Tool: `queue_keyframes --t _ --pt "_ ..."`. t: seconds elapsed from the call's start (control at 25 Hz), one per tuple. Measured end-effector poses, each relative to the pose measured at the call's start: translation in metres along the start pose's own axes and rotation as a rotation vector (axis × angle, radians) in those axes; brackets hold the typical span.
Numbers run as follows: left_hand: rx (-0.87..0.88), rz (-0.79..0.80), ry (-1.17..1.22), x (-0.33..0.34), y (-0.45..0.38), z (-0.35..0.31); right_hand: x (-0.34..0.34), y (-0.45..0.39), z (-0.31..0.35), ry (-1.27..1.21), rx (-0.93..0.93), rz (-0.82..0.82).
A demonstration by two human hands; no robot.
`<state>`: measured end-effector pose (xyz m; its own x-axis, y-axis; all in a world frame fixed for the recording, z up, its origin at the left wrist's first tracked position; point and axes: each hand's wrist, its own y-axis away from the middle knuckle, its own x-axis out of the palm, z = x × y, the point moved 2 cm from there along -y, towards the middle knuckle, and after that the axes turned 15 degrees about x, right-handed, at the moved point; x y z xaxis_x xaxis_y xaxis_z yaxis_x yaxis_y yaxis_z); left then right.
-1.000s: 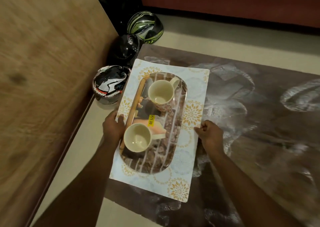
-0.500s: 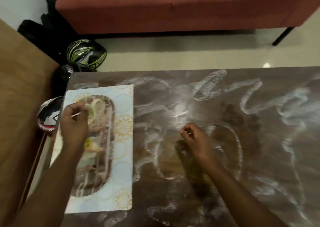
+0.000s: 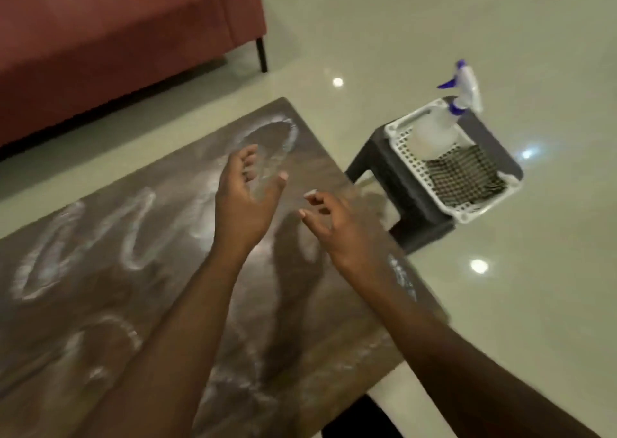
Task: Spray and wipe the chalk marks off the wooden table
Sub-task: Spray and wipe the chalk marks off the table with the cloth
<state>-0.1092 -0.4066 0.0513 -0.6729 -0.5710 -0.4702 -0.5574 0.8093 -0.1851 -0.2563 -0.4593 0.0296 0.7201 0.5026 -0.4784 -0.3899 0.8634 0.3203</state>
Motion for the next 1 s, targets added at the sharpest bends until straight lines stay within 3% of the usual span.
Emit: queue_keyframes --t 0.24,0.48,0.64,0.8,1.0 --pt "0.1 0.243 0.117 0.183 -0.065 -0.098 -0.181 -0.058 -0.077 0.06 0.161 -0.287" --pt "0.092 0.411 0.134 0.319 -0.091 -0.114 -0.262 -0.126 -0.186 0.291 0.287 -0.435" --pt "-0.01 0.286 0.089 0.374 -0.111 -0.103 -0.263 -0.162 -0.222 0.505 0.293 -0.324" --pt "-0.007 0.223 0.046 0.406 -0.117 -0.094 -0.261 -0.18 -0.236 0.728 0.263 -0.199" --pt "0.037 0.219 -0.018 0.42 -0.127 -0.086 -0.278 -0.21 -0.239 0.764 0.282 -0.047"
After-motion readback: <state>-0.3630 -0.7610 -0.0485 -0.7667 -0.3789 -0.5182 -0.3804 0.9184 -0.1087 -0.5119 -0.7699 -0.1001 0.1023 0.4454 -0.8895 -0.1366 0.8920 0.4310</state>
